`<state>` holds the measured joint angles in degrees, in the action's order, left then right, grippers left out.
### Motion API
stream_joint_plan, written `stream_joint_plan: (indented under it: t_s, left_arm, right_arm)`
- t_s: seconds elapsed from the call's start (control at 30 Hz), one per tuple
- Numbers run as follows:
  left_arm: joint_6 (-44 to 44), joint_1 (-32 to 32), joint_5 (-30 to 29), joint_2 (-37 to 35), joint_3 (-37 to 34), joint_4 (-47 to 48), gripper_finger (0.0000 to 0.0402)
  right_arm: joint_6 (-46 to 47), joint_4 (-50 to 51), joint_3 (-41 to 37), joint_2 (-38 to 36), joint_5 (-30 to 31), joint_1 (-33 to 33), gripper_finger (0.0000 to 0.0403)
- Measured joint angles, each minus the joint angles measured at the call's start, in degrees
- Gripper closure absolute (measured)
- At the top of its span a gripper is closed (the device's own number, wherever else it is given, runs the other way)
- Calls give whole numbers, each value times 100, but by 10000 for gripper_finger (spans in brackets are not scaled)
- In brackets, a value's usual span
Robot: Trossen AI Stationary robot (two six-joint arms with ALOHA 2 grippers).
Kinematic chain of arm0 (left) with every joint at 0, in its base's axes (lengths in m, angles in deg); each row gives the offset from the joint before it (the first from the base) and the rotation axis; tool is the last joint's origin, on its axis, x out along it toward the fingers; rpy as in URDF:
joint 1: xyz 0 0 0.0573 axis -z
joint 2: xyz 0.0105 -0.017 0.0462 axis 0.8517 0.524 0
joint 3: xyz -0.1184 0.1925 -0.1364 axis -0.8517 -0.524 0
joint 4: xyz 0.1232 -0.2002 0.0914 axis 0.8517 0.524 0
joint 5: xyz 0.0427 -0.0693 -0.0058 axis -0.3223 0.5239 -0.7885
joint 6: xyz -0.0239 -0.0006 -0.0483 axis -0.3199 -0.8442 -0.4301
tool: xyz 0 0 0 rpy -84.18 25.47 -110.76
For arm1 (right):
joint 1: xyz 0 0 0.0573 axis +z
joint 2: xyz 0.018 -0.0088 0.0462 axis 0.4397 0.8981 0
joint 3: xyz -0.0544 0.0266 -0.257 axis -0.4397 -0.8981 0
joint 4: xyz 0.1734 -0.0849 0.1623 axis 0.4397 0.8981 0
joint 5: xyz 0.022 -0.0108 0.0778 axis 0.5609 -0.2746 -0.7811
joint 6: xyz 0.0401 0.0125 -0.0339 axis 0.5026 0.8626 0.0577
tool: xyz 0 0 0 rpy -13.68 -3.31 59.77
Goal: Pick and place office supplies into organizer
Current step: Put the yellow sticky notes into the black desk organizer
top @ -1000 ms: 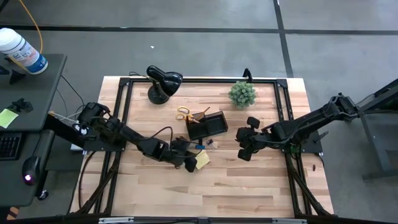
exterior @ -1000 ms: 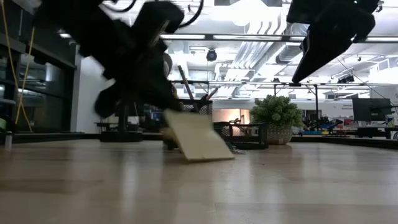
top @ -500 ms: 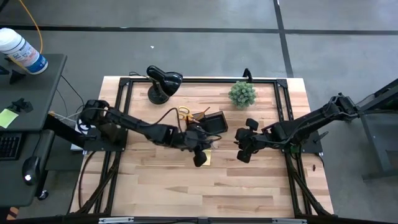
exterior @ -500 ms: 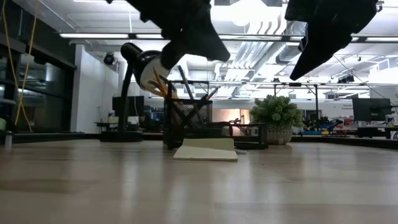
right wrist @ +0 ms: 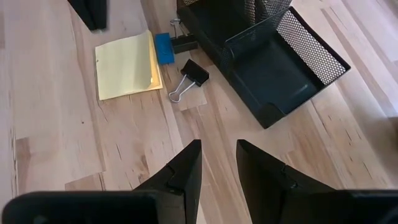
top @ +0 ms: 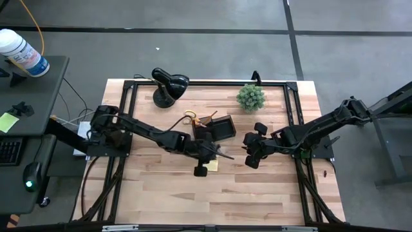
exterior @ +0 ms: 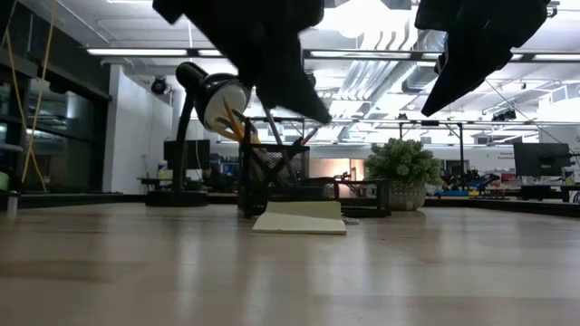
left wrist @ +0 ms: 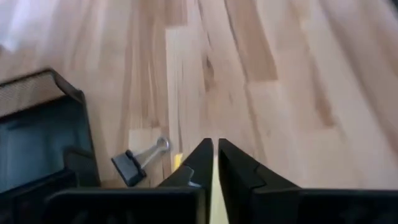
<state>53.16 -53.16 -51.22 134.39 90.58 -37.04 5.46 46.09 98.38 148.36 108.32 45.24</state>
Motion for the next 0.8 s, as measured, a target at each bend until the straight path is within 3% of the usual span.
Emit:
stream_joint_plan:
  t_s: [0.43,0.6,0.8]
  left_arm:
    - [158,-51,16,606,271,613,206]
    - [167,-250,112,854,643,1062,185]
    - [516,-397,547,1280,1208,1470,199]
  right_arm:
    - [-27,-17,0,0,-177,2,305]
    - [-27,-39,0,0,-234,4,305]
    - [-27,-80,0,0,-264,15,305]
